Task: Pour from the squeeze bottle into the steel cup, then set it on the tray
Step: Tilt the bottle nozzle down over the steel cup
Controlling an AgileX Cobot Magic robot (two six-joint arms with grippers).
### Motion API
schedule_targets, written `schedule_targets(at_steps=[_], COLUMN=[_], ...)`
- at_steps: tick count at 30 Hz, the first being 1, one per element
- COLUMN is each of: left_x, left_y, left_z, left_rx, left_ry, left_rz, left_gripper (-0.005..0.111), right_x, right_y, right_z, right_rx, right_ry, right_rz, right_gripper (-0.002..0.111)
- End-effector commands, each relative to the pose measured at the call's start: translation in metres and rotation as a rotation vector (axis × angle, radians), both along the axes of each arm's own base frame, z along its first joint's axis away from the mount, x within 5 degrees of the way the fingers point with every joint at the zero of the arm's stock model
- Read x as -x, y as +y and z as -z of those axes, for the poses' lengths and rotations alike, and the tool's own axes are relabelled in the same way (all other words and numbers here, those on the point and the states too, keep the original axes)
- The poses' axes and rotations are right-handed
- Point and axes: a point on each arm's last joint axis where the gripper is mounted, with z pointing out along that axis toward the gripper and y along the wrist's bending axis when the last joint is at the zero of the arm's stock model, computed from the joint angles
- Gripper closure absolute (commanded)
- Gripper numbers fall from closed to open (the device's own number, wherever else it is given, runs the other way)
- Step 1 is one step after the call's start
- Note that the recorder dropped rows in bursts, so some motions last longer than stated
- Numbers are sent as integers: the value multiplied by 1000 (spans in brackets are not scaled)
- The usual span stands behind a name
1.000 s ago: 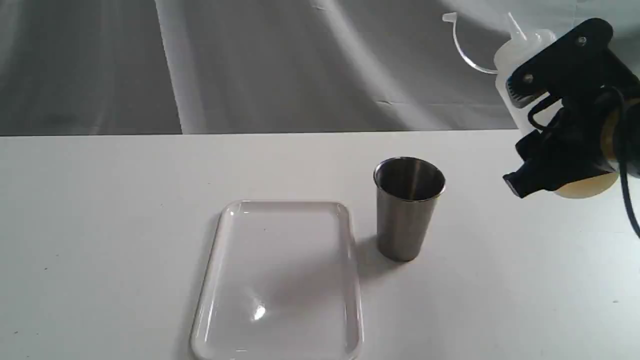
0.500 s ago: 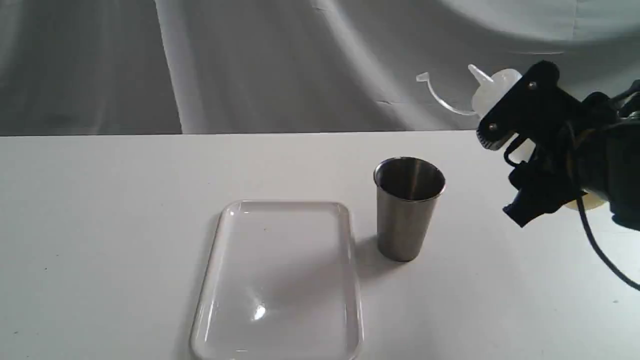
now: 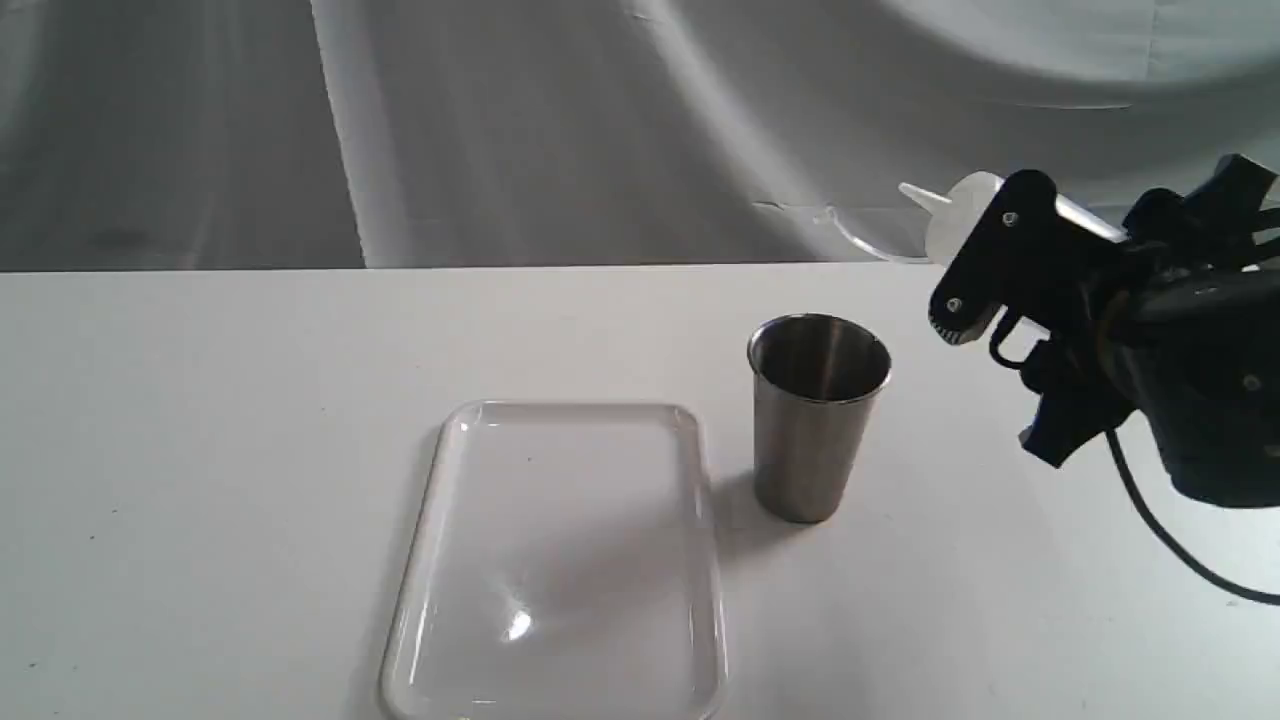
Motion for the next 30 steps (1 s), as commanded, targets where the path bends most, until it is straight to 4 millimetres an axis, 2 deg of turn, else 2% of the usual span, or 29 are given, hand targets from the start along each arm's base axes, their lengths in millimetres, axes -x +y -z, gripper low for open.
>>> schedule_targets(at_steps=[1, 9, 14, 23, 30], left_x=[0, 0, 0, 0, 0], left_y=[0, 0, 0, 0, 0], left_z=[1, 1, 1, 1, 1], left_rx=[2, 2, 2, 2, 5], left_ry=[-2, -2, -2, -2, -2], left_rz=[5, 5, 5, 5, 5], left_gripper=[98, 98, 98, 98, 98], right_x=[-2, -17, -20, -25, -36], right_y=[0, 3, 3, 2, 3], right_z=[-9, -11, 0, 18, -2], right_rx=[49, 43, 141, 176, 168], right_ry=[-45, -66, 5, 56, -21], right_rz=[13, 19, -2, 13, 38], right_gripper=[57, 57, 57, 57, 57])
